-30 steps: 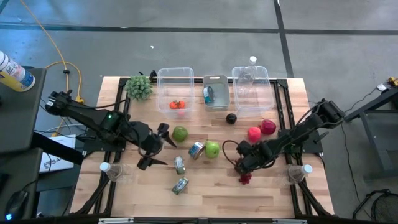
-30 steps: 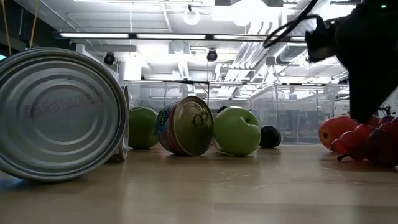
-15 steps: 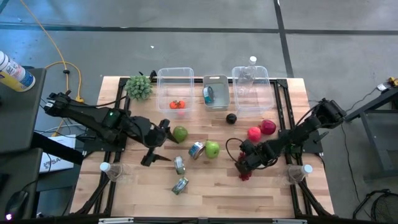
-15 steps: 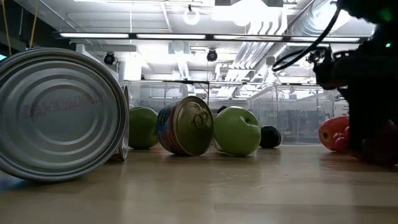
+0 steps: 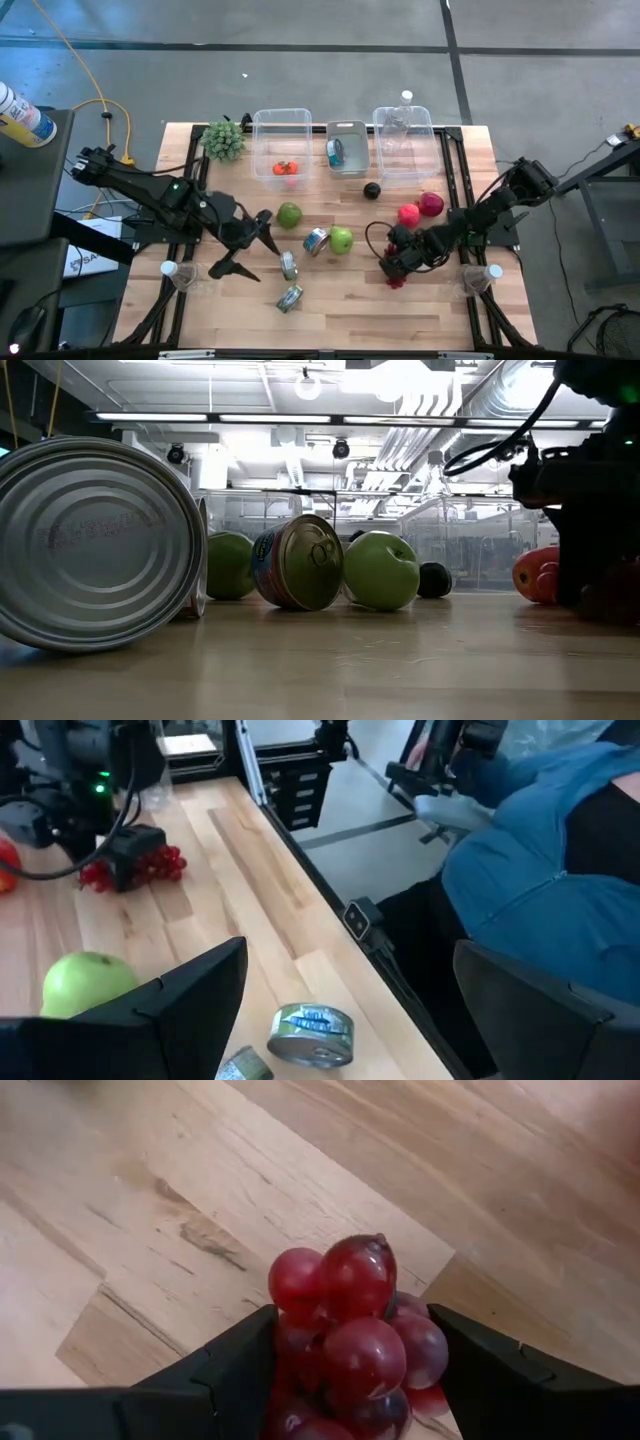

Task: Pick & Place Food Item
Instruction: Put the grapes into the left transparent bin, then put the green tuna can into the gray bin

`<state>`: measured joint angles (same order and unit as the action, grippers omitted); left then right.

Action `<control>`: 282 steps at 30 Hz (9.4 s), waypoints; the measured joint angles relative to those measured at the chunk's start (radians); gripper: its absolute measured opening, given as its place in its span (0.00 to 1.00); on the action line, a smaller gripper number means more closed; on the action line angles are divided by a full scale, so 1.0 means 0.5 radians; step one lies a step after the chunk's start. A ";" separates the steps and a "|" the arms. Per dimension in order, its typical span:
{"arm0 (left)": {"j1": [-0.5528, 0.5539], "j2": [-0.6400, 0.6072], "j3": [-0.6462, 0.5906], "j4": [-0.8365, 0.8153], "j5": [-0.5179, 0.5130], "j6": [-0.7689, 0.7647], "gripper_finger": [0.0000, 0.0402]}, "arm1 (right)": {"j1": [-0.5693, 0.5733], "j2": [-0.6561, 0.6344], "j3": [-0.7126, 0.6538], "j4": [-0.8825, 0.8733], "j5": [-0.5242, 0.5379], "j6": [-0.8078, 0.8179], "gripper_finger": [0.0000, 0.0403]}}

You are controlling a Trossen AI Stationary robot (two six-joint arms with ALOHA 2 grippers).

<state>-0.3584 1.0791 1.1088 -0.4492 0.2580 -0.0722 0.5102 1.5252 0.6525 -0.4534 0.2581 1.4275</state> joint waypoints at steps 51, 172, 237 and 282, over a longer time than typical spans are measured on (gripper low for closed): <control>0.101 0.032 0.040 0.717 -0.677 -0.060 0.86 | 0.029 -0.212 0.359 1.854 0.111 -3.039 0.20; 0.036 0.677 0.037 1.400 -0.425 0.167 0.28 | -0.027 -0.058 1.039 1.703 0.323 -3.113 0.68; 1.037 -0.134 -0.129 -0.137 -1.205 -0.031 0.28 | 0.336 -0.022 0.982 0.349 1.424 -1.809 0.69; 1.551 0.140 -0.131 -0.001 -0.884 -0.151 0.62 | 0.322 -0.022 0.985 0.328 1.402 -1.916 0.69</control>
<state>0.4171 1.1492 1.0431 -0.4500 -0.1841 -0.1479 0.6712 1.5143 1.1450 -0.2893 0.9592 0.4697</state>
